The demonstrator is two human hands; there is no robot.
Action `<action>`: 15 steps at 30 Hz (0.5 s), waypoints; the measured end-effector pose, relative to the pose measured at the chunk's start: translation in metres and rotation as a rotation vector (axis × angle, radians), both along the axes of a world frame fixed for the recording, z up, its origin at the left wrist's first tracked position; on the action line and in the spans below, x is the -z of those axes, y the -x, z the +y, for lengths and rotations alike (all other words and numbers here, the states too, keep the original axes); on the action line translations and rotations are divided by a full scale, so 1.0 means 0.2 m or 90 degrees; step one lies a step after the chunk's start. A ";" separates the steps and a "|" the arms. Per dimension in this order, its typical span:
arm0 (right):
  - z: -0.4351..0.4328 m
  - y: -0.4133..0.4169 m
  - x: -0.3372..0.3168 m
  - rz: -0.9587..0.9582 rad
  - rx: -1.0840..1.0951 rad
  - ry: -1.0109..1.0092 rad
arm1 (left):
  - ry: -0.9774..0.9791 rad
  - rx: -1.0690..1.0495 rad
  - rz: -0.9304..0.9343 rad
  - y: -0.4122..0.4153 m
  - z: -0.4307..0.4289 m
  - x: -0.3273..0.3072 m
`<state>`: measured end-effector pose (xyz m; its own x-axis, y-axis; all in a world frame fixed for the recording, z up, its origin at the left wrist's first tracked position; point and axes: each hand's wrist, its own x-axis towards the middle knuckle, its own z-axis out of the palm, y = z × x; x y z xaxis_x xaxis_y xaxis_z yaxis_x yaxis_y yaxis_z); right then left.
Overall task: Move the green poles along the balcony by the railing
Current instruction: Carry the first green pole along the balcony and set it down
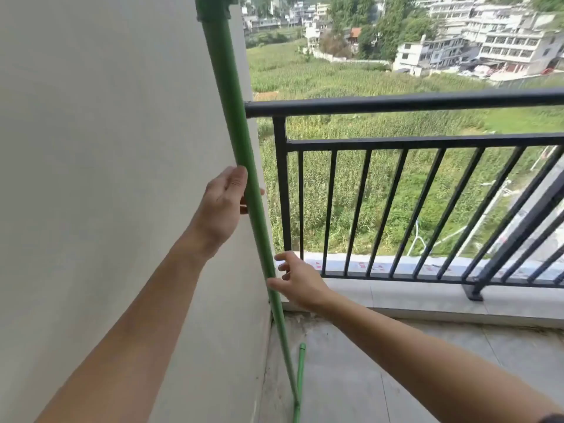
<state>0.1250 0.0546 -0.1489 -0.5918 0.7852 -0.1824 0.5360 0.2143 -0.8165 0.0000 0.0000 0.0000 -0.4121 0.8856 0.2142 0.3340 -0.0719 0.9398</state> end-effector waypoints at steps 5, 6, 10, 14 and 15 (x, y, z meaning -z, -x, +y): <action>-0.02 0.12 0.04 -0.032 0.030 -0.011 | -0.014 0.039 0.025 -0.01 0.03 0.01; -0.02 0.11 0.04 -0.026 0.039 -0.006 | -0.019 0.047 0.031 -0.01 0.03 0.00; -0.02 0.06 0.04 -0.037 0.044 -0.039 | -0.040 0.098 0.045 -0.03 0.06 0.00; -0.02 -0.03 0.05 -0.038 0.071 -0.082 | -0.063 0.153 0.048 -0.08 0.11 -0.01; -0.02 -0.06 0.06 -0.040 0.078 -0.094 | -0.070 0.168 0.048 -0.10 0.12 -0.01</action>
<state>0.1366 0.0498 -0.1600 -0.4818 0.8713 -0.0930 0.6138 0.2599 -0.7454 0.0196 0.0250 0.0015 -0.1500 0.9301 0.3353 0.3585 -0.2649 0.8952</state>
